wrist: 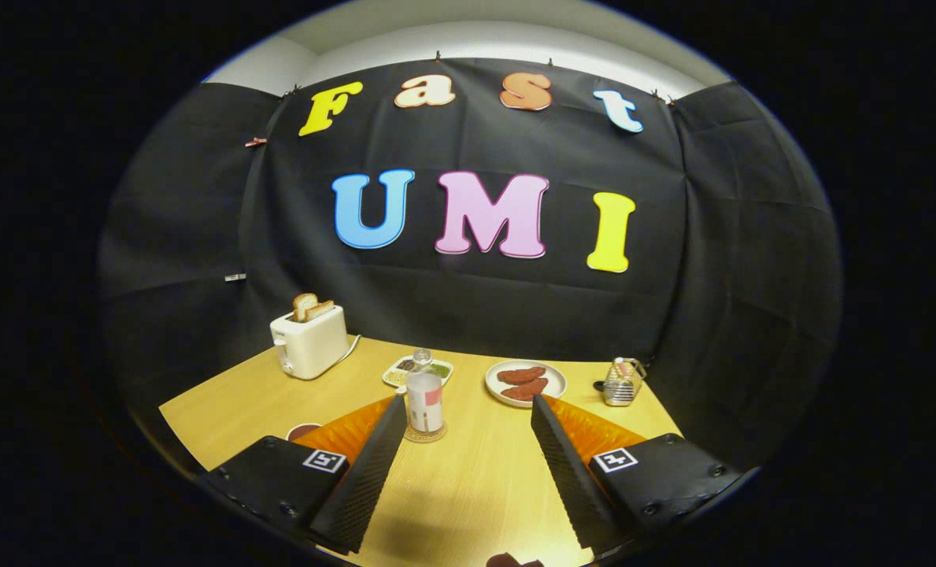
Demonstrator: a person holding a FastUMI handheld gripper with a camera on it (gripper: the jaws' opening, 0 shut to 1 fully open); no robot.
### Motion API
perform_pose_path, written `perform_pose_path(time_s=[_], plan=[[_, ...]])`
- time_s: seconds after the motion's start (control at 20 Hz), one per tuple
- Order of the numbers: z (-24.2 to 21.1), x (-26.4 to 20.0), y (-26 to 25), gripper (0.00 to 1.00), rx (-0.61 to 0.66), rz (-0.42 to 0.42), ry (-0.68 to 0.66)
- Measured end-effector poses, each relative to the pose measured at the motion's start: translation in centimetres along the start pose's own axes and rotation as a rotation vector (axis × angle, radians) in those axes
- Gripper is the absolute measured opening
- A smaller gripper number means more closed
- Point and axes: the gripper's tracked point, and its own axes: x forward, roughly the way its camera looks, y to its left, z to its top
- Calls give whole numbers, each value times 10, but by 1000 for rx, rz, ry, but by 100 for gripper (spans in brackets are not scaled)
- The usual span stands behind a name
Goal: Take the bottle from table, then pour the juice into the cup, finally place the bottle on the coaster
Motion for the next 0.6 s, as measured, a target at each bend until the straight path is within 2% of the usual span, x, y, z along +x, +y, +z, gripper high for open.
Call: perform_pose_path(time_s=[0.2, 0.45, 0.6], plan=[[34, -44, -10, 97, 55, -58, -73], [45, -87, -29, 97, 86, -117, -89], [49, -100, -40, 97, 64, -146, -93]])
